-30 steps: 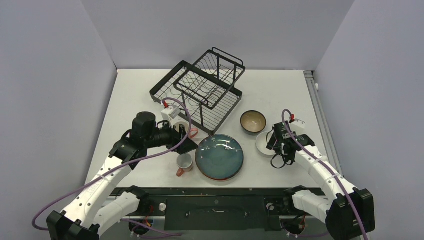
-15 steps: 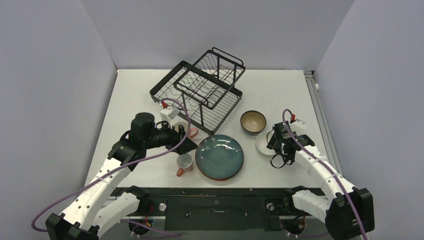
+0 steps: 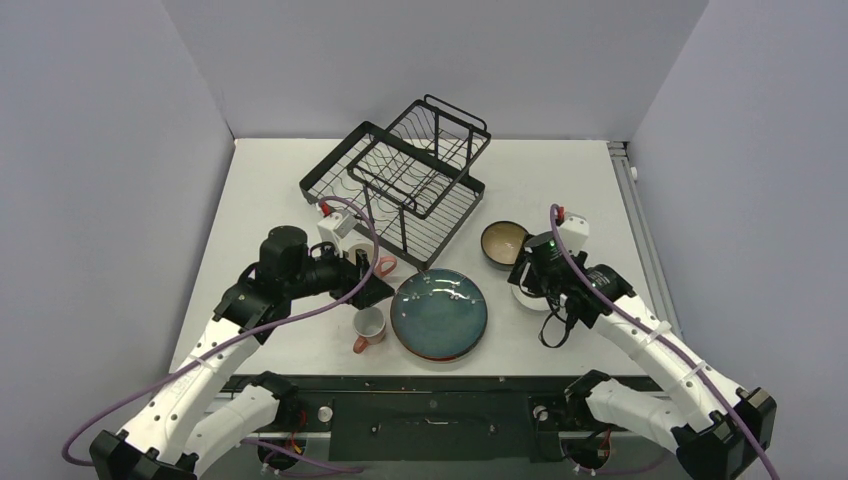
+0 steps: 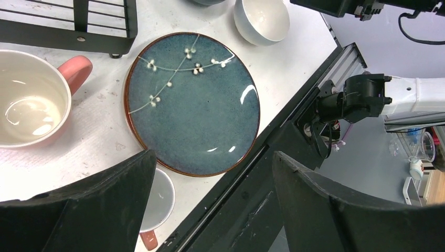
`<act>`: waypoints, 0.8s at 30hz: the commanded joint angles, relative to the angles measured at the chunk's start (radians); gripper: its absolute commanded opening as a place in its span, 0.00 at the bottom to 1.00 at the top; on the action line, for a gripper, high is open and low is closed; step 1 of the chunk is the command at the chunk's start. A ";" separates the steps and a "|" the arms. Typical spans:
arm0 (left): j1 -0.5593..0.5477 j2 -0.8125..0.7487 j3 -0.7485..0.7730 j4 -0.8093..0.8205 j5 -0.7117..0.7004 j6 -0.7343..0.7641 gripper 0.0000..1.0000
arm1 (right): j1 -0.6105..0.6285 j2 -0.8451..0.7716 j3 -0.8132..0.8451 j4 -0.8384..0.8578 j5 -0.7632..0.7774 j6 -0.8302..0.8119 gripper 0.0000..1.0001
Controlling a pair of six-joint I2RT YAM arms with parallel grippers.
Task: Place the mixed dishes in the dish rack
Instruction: Move the cup to the center of the board.
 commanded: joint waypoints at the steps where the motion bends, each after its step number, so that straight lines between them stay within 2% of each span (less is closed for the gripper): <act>1: -0.002 -0.020 0.003 0.018 -0.014 0.021 0.79 | 0.081 0.018 0.053 0.013 0.009 0.010 0.67; 14: -0.005 -0.011 -0.004 0.019 -0.019 0.017 0.79 | 0.266 0.186 0.043 0.177 -0.140 -0.013 0.54; 24: -0.016 0.019 -0.007 0.022 -0.026 0.002 0.79 | 0.279 0.260 0.005 0.227 -0.156 -0.049 0.50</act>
